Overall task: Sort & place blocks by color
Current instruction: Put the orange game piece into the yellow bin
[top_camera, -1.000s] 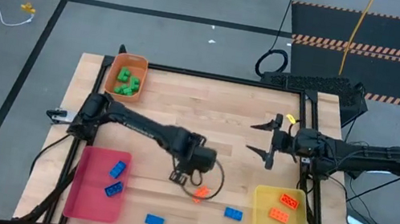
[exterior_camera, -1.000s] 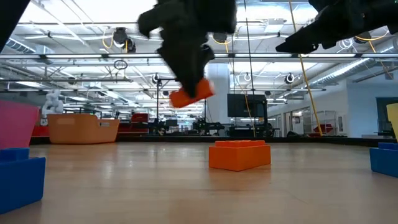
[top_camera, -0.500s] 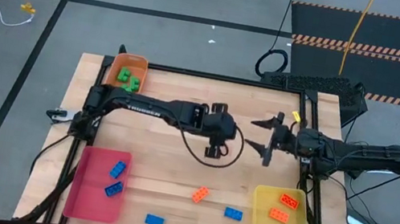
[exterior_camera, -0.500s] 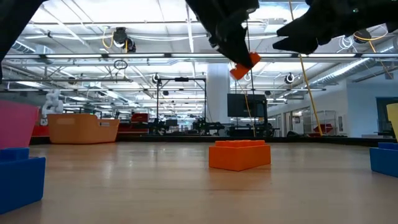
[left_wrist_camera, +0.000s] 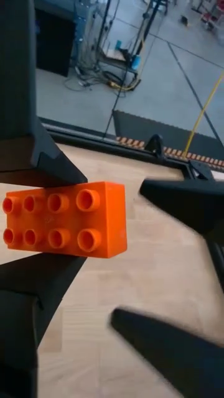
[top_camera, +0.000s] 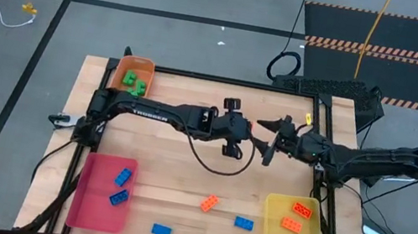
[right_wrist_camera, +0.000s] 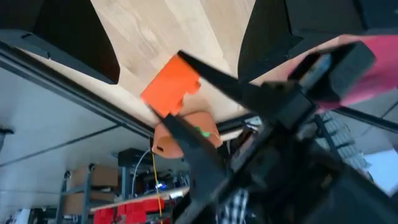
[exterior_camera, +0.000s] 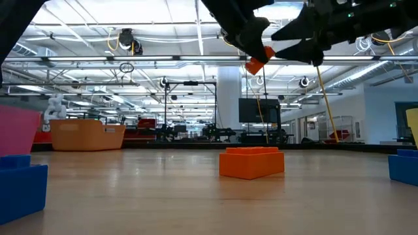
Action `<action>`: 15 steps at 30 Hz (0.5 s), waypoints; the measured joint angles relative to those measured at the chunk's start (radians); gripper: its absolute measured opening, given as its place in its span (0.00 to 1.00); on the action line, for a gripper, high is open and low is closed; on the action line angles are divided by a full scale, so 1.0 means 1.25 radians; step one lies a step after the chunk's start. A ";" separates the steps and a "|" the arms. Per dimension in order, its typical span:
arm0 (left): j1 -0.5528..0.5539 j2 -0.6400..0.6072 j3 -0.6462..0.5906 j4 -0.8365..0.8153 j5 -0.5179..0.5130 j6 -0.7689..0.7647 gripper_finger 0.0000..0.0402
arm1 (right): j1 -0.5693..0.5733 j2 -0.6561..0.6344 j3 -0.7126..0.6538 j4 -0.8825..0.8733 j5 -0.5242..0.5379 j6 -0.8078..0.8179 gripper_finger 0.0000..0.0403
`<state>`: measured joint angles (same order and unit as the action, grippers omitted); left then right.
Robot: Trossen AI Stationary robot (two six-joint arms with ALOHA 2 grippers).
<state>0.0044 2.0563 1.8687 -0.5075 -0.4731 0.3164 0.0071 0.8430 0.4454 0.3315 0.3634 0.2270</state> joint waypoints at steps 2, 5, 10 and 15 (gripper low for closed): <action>0.000 0.000 0.000 -0.012 -0.001 -0.003 0.34 | 0.000 0.022 -0.001 0.022 0.000 0.003 0.79; -0.004 0.000 0.000 -0.017 -0.011 -0.003 0.34 | -0.006 0.046 -0.001 0.062 0.001 0.020 0.79; -0.012 0.000 0.000 -0.010 -0.021 0.000 0.34 | -0.031 0.087 -0.001 0.099 0.002 0.027 0.79; -0.021 0.000 0.000 -0.011 -0.027 0.003 0.34 | -0.057 0.131 -0.001 0.137 -0.002 0.040 0.79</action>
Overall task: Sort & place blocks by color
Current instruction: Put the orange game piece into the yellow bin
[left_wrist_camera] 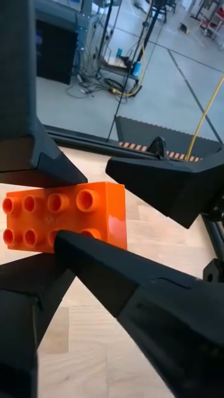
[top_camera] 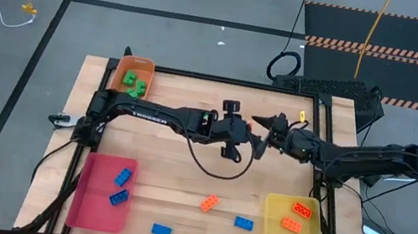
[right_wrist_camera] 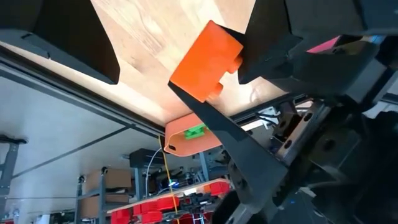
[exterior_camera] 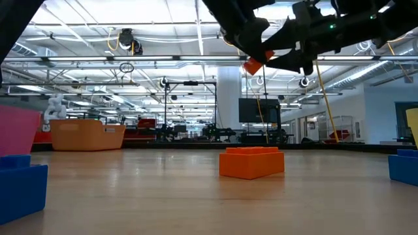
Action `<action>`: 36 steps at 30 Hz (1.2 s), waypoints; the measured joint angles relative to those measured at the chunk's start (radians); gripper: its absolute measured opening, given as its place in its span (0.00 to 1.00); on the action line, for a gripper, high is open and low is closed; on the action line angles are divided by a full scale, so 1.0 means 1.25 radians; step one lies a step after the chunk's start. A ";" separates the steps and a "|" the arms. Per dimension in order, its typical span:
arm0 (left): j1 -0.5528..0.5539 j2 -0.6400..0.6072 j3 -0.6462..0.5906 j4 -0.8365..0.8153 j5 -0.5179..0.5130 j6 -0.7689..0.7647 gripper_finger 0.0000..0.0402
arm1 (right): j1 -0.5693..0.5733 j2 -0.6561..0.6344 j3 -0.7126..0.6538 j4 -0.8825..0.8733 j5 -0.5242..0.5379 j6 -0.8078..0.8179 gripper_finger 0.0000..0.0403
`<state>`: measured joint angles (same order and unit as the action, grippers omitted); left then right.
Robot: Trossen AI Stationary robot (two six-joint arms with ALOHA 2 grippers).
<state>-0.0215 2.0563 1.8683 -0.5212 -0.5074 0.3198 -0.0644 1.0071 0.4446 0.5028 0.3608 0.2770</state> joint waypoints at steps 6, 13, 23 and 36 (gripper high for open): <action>-0.004 0.000 0.000 -0.005 -0.009 0.000 0.34 | -0.013 0.037 0.000 0.051 -0.004 -0.006 0.78; -0.005 0.001 0.000 0.002 -0.008 -0.001 0.34 | -0.017 0.047 0.000 0.068 -0.005 -0.033 0.59; -0.012 0.001 0.000 0.007 0.009 -0.011 0.77 | -0.020 0.025 0.000 -0.043 0.008 -0.128 0.21; 0.010 0.001 0.000 -0.089 -0.098 -0.058 0.85 | 0.024 -0.202 0.000 -0.447 -0.179 -0.047 0.21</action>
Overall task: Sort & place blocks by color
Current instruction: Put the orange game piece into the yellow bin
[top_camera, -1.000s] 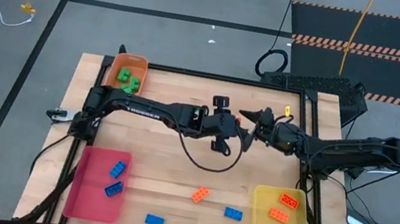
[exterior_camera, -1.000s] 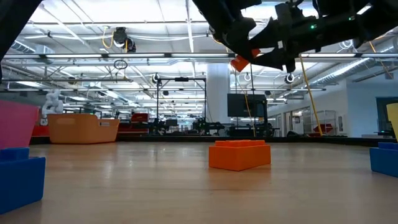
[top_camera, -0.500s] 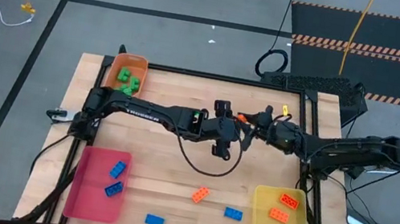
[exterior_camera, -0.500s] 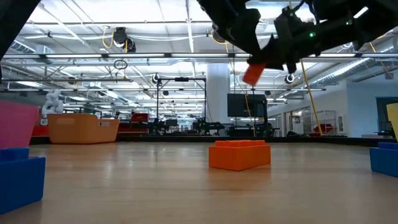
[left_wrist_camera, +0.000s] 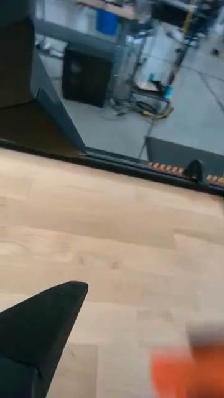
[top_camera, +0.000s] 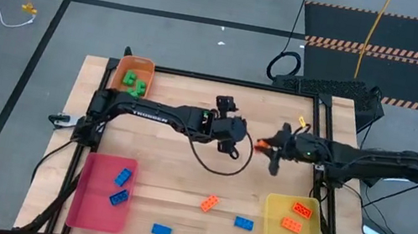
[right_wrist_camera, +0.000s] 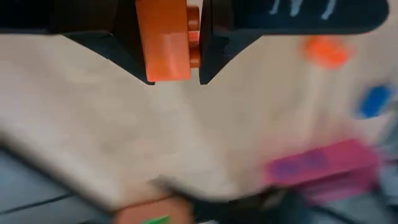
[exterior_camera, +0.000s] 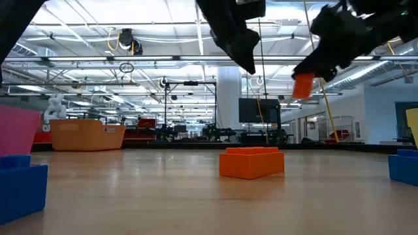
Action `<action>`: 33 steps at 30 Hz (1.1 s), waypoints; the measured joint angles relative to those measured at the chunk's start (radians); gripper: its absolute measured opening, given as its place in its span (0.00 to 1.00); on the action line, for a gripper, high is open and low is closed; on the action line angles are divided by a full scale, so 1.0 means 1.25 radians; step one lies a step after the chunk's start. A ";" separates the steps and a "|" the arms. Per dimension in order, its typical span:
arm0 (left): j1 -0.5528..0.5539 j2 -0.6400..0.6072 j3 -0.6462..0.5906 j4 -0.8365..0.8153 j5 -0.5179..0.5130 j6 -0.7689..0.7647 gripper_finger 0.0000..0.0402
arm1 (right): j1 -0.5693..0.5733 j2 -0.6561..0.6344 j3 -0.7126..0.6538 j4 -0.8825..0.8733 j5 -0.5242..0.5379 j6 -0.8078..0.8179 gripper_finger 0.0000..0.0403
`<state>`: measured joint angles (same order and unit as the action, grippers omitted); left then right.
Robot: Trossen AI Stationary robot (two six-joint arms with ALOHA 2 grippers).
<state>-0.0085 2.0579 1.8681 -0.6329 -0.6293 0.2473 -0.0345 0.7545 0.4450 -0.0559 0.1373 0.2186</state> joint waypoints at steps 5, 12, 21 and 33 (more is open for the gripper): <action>0.008 0.000 0.000 -0.021 0.072 -0.051 0.78 | 0.031 -0.090 0.000 -0.102 -0.185 0.080 0.21; -0.007 0.000 0.000 -0.026 0.127 -0.078 0.69 | 0.073 -0.160 0.000 -0.233 -0.348 0.186 0.21; -0.038 0.000 0.000 -0.033 0.295 -0.136 0.63 | 0.198 -0.163 0.000 -0.386 -0.442 0.306 0.21; -0.082 0.000 0.000 -0.083 0.297 -0.194 0.63 | 0.416 -0.105 0.000 -0.441 -0.372 0.409 0.21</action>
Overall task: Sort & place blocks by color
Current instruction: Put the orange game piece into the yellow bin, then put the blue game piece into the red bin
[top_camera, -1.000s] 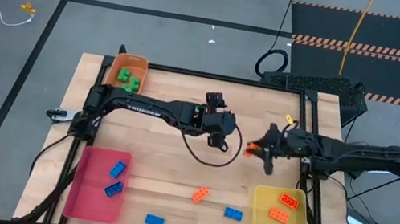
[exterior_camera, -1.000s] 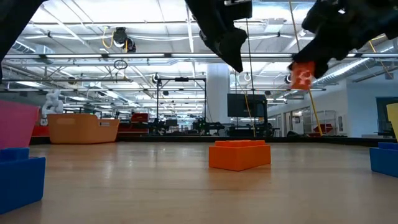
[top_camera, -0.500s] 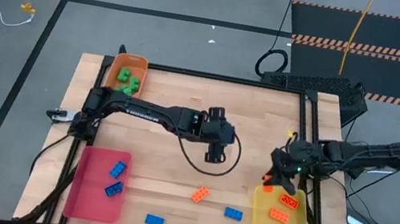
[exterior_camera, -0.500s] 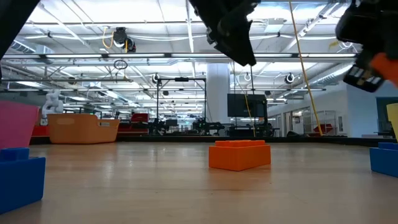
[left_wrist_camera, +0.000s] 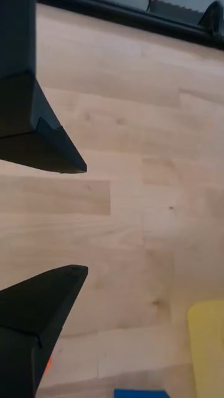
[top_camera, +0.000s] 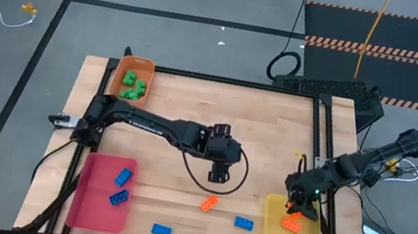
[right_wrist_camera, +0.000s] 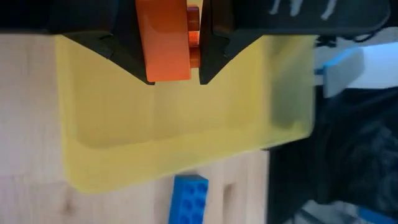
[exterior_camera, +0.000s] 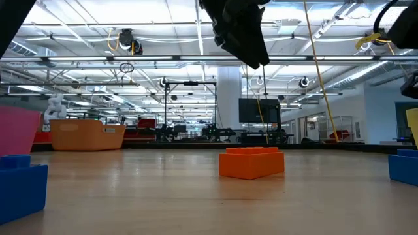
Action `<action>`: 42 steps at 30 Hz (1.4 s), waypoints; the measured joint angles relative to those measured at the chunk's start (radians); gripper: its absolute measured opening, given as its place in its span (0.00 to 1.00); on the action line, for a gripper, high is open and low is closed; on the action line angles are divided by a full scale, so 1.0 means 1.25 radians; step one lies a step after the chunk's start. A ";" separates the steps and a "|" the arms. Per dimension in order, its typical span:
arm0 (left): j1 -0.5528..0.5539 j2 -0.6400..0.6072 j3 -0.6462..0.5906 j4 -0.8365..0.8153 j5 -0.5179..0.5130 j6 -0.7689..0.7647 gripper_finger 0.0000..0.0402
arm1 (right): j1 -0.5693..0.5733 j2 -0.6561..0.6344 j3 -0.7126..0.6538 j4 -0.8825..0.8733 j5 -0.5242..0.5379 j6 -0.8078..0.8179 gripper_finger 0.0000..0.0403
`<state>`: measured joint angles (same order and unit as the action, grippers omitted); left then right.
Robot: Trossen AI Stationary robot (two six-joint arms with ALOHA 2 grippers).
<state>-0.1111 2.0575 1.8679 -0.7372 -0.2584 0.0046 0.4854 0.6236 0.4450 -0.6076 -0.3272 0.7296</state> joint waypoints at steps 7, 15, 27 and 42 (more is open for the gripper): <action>-0.022 -0.001 0.000 -0.023 0.048 -0.035 0.64 | 0.061 0.047 0.000 -0.006 0.057 0.048 0.33; -0.062 -0.001 0.000 -0.030 0.097 -0.064 0.64 | 0.076 0.051 0.000 -0.002 0.071 0.094 0.82; -0.122 0.000 0.000 -0.058 0.166 -0.222 0.63 | 0.086 0.051 0.000 0.025 -0.014 0.120 0.83; -0.172 0.008 0.000 -0.071 0.184 -0.283 0.63 | 0.094 0.047 0.000 0.338 0.030 -0.055 0.82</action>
<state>-0.3259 2.0674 1.8680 -0.8255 -0.0281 -0.3491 0.6035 0.6827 0.4450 -0.1850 -0.2901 0.6611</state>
